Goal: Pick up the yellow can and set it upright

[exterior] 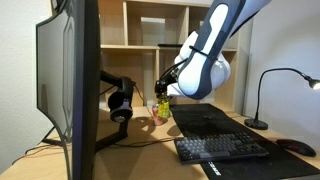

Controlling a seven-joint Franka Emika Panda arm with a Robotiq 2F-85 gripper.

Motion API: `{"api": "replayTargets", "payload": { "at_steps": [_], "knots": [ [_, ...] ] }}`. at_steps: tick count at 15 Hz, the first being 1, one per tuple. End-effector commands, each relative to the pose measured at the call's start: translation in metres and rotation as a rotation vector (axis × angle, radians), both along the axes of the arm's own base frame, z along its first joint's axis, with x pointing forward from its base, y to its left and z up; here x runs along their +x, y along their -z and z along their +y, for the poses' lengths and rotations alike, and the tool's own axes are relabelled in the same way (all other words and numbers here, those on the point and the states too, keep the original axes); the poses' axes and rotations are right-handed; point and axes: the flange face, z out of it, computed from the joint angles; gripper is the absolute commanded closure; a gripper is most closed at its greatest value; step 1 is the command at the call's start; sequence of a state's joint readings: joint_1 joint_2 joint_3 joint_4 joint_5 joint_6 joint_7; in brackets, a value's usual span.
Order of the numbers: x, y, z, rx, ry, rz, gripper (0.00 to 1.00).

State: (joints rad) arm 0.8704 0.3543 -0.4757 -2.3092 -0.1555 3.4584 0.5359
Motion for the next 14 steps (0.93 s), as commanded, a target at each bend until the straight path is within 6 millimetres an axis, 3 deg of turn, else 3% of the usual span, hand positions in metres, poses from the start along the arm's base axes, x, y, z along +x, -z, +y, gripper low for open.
{"api": "replayTargets", "payload": {
  "at_steps": [1, 8, 9, 14],
  "knots": [
    [0.0, 0.0, 0.0, 0.0, 0.0, 0.0, 0.34],
    [0.0, 0.0, 0.0, 0.0, 0.001, 0.0, 0.34],
    [0.0, 0.0, 0.0, 0.0, 0.001, 0.0, 0.59],
    [0.025, 0.0, 0.003, -0.042, 0.05, -0.059, 0.59]
  ]
}}
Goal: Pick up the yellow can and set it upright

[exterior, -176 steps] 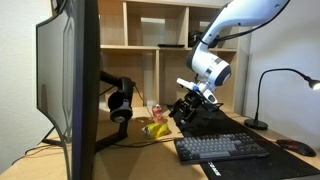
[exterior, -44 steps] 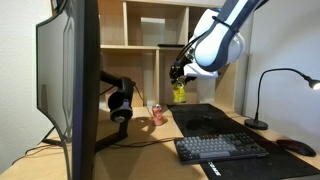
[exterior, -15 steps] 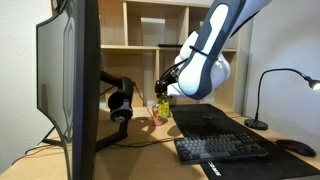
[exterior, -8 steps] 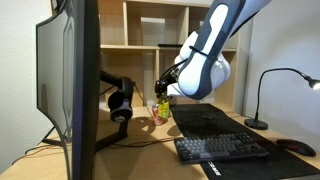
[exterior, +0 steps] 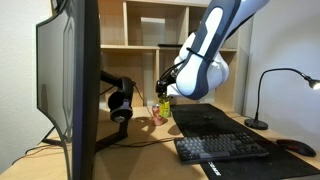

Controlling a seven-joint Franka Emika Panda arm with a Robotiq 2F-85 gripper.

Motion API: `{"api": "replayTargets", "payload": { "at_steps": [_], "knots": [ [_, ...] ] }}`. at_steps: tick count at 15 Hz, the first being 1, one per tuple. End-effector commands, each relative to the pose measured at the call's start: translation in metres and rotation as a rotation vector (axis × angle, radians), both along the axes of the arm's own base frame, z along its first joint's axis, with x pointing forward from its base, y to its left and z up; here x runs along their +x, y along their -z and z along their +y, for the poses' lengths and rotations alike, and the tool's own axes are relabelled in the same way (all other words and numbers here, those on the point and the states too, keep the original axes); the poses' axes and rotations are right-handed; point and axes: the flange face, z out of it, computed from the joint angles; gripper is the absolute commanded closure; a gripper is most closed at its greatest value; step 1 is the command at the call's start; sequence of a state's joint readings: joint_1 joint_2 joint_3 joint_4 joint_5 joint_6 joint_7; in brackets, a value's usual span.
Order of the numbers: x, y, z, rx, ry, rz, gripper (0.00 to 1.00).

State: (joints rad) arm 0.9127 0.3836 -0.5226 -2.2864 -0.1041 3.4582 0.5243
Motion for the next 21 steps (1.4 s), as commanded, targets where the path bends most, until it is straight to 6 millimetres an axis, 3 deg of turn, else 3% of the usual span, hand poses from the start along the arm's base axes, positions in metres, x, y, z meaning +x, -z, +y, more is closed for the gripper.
{"api": "replayTargets", "payload": {
  "at_steps": [1, 3, 8, 12, 13, 15, 16, 21],
  "knots": [
    [0.022, 0.002, 0.005, -0.044, 0.034, -0.054, 0.59],
    [0.028, 0.004, 0.004, -0.042, 0.064, -0.063, 0.59],
    [0.02, 0.039, -0.001, -0.083, 0.091, -0.017, 0.59],
    [0.021, 0.056, 0.002, -0.087, 0.133, -0.01, 0.59],
    [0.019, 0.05, 0.0, -0.078, 0.122, -0.004, 0.34],
    [0.018, 0.055, 0.002, -0.079, 0.133, -0.004, 0.34],
    [0.018, 0.056, 0.002, -0.08, 0.134, -0.004, 0.59],
    [0.036, 0.075, 0.014, -0.131, 0.141, -0.047, 0.59]
  ]
}}
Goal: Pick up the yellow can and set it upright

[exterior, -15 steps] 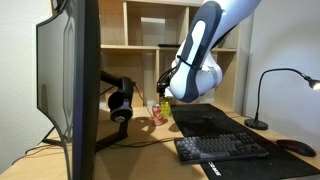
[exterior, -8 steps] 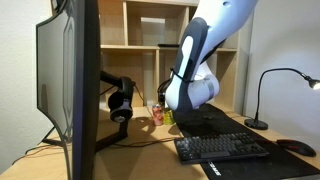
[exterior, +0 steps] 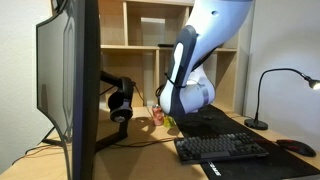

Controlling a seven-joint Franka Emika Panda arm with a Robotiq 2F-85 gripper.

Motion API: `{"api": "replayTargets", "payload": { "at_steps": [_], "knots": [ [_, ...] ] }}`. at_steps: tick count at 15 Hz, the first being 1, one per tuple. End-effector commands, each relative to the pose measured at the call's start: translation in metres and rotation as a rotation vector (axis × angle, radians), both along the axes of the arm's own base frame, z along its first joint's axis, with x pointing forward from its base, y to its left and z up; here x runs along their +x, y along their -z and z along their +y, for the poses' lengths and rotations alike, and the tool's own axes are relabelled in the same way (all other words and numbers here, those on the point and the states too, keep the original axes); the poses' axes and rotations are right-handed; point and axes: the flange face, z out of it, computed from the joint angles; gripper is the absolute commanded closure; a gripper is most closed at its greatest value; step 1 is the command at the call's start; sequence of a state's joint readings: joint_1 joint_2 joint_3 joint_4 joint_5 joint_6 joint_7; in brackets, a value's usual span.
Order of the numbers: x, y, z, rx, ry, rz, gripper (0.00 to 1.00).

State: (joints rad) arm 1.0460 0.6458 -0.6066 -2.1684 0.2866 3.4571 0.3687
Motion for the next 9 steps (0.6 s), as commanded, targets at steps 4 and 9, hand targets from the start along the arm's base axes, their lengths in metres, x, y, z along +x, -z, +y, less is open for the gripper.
{"api": "replayTargets", "payload": {
  "at_steps": [4, 9],
  "knots": [
    [0.022, 0.023, 0.018, -0.052, 0.009, -0.056, 0.59],
    [0.025, 0.039, 0.023, -0.043, 0.05, -0.069, 0.59]
  ]
}}
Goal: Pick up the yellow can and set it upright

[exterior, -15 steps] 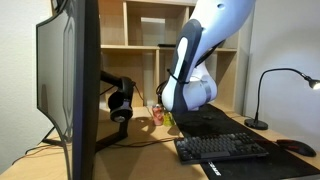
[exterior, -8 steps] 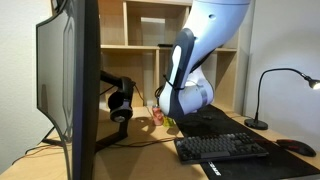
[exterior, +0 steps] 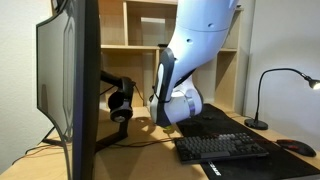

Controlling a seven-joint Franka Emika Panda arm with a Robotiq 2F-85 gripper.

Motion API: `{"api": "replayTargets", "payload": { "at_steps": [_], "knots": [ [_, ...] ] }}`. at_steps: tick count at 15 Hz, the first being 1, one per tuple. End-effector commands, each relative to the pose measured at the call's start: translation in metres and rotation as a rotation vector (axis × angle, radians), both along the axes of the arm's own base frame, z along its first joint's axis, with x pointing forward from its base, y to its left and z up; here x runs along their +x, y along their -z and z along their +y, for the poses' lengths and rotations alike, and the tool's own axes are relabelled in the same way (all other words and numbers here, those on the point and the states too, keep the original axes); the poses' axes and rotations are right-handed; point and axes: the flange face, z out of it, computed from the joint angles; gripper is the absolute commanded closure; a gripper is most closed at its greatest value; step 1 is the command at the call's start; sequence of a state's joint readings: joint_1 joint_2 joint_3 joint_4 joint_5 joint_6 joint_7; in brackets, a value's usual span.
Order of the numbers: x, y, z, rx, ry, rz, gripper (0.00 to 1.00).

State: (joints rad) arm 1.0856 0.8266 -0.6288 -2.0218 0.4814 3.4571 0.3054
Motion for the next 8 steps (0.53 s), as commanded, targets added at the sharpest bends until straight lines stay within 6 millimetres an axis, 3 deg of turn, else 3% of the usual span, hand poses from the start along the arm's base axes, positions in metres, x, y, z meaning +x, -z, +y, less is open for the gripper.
{"api": "replayTargets", "payload": {
  "at_steps": [1, 8],
  "knots": [
    [0.005, 0.011, 0.007, 0.0, 0.014, -0.015, 0.59],
    [0.006, 0.023, 0.017, 0.018, 0.018, -0.016, 0.59]
  ]
}}
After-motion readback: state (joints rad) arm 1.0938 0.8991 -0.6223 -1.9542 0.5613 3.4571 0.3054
